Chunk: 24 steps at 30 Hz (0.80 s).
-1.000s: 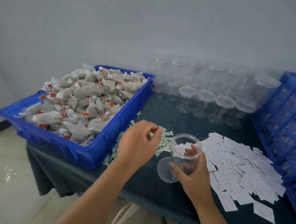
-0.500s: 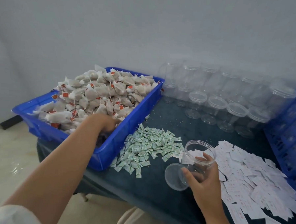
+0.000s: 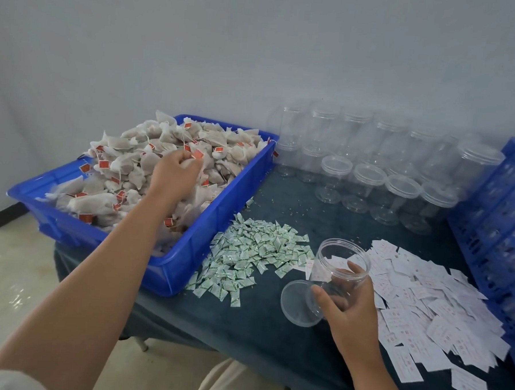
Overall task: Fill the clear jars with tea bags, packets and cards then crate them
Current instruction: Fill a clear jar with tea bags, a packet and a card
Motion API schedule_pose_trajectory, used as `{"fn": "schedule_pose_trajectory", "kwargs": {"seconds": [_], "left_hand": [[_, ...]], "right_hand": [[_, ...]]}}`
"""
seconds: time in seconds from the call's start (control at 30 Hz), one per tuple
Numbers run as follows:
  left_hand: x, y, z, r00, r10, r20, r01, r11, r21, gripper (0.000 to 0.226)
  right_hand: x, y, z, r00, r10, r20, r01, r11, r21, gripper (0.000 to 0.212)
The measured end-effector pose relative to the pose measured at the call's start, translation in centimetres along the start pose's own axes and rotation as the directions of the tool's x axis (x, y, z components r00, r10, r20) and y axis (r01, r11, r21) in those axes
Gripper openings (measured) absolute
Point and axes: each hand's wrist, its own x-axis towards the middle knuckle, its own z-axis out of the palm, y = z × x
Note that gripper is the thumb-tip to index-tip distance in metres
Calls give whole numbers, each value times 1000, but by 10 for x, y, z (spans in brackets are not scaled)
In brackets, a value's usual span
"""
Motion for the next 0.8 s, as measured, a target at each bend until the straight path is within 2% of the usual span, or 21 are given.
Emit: {"fn": "schedule_pose_trajectory", "kwargs": {"seconds": [0.17,0.33,0.47,0.6,0.7,0.8], "left_hand": [[-2,40,1,999,10,-51,-22,969,-248,24],[-8,83,-3,994,70,-81,-93,943,-318,25],[-25,114,7,982,188,13,-172,922,-346,20],[-51,105,47,958,222,180,-185,961,-205,19],[-77,66,85,918,117,378,-111,993,-39,22],[-96,26,112,899,109,425,-147,987,59,20]], "right_hand": [[1,-3,-1,1000,15,-2,-15,1000,-5,68],[1,-3,-1,1000,24,-8,-24,1000,-12,62],[1,-5,-2,999,30,-13,-30,999,-24,62],[0,-3,-1,999,48,-13,-49,999,-14,64],[0,-4,-1,997,67,-26,-67,998,4,66],[1,-4,-2,996,84,-27,-83,996,14,66]]}}
